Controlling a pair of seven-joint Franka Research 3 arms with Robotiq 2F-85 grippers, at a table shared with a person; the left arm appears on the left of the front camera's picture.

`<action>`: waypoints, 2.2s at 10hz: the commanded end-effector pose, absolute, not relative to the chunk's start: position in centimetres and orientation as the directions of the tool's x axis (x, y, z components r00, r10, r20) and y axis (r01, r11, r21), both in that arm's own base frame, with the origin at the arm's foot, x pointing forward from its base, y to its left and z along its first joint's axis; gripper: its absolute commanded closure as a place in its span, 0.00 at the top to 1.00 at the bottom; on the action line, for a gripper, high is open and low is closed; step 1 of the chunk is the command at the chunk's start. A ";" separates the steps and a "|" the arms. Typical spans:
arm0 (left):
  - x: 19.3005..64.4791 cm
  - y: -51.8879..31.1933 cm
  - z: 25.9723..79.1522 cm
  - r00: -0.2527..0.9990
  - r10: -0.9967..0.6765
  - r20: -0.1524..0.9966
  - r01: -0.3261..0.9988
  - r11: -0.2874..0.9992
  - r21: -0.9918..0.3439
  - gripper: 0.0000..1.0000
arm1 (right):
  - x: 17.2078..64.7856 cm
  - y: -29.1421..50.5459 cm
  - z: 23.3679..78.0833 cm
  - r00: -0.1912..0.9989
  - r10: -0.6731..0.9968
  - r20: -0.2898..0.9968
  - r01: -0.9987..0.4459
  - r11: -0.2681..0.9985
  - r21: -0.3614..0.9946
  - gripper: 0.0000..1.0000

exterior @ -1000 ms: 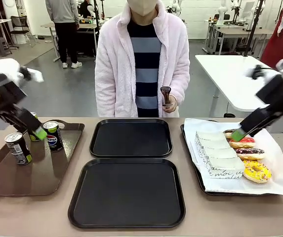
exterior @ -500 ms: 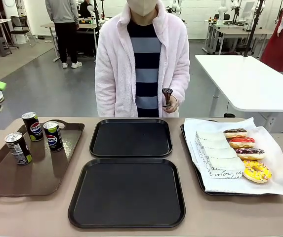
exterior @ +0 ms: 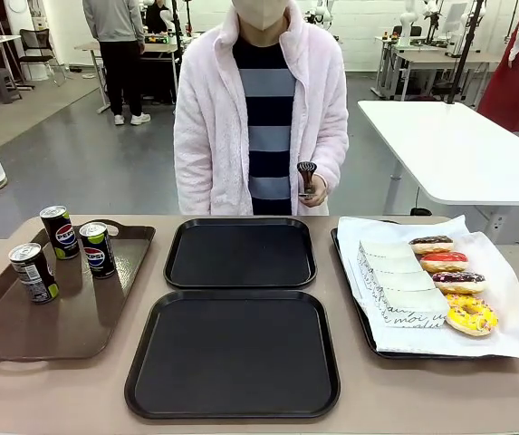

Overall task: Set up donuts and drinks on trays.
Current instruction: Pick up one Pepsi coke and place it on the Flat Tray.

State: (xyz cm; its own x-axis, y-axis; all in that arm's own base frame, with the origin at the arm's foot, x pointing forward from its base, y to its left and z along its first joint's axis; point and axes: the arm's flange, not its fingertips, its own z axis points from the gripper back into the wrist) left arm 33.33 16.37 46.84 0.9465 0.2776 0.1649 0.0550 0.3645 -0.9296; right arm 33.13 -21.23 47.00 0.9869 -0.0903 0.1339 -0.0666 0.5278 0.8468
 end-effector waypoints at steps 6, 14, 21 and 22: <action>34.0 20.3 44.8 0.959 0.260 0.111 -0.004 0.406 -0.914 1.00 | 33.0 -24.6 44.5 0.974 -0.090 0.208 -0.164 0.356 0.920 1.00; 34.2 19.9 44.6 0.951 0.299 0.083 -0.033 0.363 -0.931 1.00 | 32.2 -24.4 43.8 0.978 -0.110 0.177 -0.122 0.384 0.915 1.00; 34.2 19.9 44.6 0.951 0.299 0.083 -0.033 0.363 -0.931 1.00 | 32.2 -24.4 43.8 0.978 -0.110 0.177 -0.122 0.384 0.915 1.00; 34.2 19.9 44.6 0.951 0.299 0.083 -0.033 0.363 -0.931 1.00 | 32.2 -24.4 43.8 0.978 -0.110 0.177 -0.122 0.384 0.915 1.00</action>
State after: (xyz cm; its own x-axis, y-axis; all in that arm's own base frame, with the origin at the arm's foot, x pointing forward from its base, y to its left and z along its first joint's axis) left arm 34.36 19.89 44.55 0.9515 0.2967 0.0816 -0.0377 0.3757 -0.9260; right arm 32.34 -24.39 44.01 0.9779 -0.1079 0.1789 -0.1258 0.3795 0.9166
